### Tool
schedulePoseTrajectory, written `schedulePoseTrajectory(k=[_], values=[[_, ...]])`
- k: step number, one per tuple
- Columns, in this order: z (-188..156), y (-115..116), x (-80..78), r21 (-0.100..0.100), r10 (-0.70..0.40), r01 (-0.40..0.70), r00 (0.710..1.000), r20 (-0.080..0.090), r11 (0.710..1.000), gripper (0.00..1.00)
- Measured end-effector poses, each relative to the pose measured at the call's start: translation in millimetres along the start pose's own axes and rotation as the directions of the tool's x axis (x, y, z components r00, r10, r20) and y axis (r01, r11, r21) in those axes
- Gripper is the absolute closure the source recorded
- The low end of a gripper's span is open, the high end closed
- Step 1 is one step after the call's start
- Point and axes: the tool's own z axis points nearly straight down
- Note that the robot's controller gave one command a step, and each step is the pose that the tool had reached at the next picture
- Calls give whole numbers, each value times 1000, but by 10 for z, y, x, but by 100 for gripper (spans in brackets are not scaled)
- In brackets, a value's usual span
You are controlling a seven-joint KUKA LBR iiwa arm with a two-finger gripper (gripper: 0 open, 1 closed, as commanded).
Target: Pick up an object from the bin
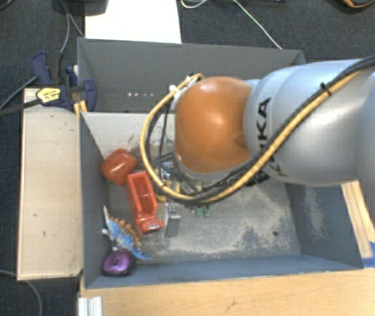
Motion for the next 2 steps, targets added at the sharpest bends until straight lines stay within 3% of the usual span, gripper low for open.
schedulePoseTrajectory(k=[2], values=[[-39, -13, -20, -2, 2, -2, 1000, 8, 1000, 0]])
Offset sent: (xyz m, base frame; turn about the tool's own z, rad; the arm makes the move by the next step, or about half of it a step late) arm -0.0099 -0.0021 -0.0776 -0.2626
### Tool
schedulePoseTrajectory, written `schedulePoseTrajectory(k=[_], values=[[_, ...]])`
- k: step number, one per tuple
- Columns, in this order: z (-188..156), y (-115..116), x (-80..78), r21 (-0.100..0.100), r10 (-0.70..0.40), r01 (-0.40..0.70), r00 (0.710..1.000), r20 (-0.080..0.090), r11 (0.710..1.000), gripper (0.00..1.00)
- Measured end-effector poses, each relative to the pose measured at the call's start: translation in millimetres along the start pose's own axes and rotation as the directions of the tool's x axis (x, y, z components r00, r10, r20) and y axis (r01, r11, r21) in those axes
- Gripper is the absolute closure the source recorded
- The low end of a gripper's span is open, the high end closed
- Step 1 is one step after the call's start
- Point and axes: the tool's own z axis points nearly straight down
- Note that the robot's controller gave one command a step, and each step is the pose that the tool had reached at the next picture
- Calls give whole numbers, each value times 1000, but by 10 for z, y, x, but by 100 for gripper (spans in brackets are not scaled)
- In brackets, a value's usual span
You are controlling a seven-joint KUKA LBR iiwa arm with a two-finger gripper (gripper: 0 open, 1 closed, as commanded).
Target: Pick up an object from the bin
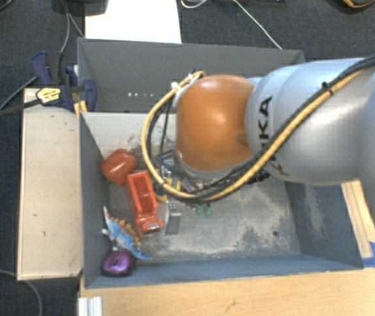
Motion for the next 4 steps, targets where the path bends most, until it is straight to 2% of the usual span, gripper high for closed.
schedulePoseTrajectory(k=[1, 2, 3, 4], values=[[-9, -456, -63, 1, -207, 207, 978, 1, 978, 0], [685, 185, -4, -1, -346, 346, 938, 0, 938, 0], [820, 168, -274, -1, -310, 310, 951, -1, 951, 0], [1044, 186, -308, -5, -451, 451, 892, 11, 893, 0]])
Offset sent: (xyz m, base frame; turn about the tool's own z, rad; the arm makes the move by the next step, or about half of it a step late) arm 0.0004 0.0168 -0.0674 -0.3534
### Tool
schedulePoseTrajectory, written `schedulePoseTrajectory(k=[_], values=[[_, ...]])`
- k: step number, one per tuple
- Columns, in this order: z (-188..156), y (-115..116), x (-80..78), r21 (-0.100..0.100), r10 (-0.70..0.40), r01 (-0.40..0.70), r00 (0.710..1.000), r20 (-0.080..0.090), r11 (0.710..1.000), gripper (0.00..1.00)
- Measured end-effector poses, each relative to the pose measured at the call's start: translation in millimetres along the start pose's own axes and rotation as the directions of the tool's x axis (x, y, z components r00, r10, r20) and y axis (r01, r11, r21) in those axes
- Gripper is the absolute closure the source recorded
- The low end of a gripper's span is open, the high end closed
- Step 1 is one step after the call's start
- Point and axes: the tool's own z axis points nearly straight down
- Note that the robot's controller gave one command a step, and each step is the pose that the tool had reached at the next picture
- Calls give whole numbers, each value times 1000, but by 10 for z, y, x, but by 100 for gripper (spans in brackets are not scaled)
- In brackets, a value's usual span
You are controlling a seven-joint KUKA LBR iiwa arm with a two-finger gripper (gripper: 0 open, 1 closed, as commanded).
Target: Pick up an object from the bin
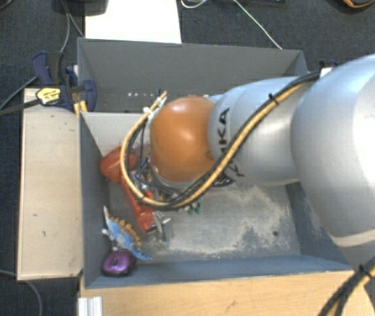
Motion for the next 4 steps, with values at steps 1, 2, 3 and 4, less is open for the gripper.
schedulePoseTrajectory(k=[1, 2, 3, 4], values=[[12, -74, 14, 2, -119, 119, 993, -19, 993, 100], [42, -81, 8, 2, -133, 133, 991, -18, 991, 100], [119, -331, 66, -2, -408, 409, 913, 11, 913, 100], [202, -225, -333, -18, -446, 446, 891, -79, 895, 100]])
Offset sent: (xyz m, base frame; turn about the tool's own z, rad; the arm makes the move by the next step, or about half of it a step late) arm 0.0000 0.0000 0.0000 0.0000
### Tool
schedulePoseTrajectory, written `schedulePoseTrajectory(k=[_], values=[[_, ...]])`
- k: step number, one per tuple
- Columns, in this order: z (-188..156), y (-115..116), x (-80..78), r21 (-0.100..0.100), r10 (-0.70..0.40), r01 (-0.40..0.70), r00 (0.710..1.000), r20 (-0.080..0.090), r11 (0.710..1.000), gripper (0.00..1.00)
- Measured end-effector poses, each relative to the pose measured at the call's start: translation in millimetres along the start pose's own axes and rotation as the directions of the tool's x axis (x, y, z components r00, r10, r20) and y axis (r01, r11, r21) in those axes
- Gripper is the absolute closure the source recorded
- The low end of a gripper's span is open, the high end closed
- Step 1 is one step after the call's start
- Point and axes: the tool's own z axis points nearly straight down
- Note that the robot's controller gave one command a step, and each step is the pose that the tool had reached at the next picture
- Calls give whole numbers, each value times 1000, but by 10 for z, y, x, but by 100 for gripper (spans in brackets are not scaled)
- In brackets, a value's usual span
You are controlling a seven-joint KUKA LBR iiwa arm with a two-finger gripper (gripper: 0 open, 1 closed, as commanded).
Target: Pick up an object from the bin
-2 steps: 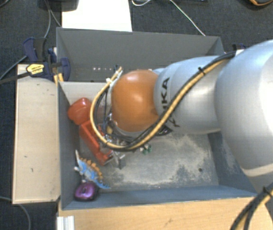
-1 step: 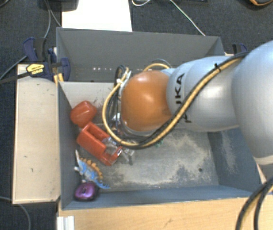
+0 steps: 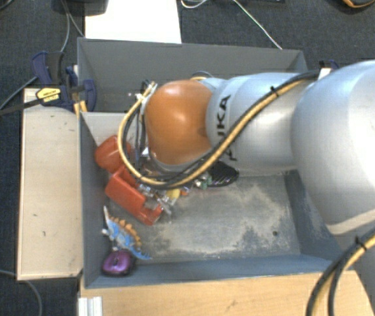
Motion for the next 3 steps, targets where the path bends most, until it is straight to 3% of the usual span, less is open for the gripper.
schedulePoseTrajectory(k=[1, 2, 3], values=[[-326, -96, 71, 16, -2, 1, 997, 76, 1000, 100], [-132, -82, -35, 4, 8, -8, 1000, 22, 1000, 100], [-936, -87, 73, 9, 1, -2, 999, 54, 1000, 100]])
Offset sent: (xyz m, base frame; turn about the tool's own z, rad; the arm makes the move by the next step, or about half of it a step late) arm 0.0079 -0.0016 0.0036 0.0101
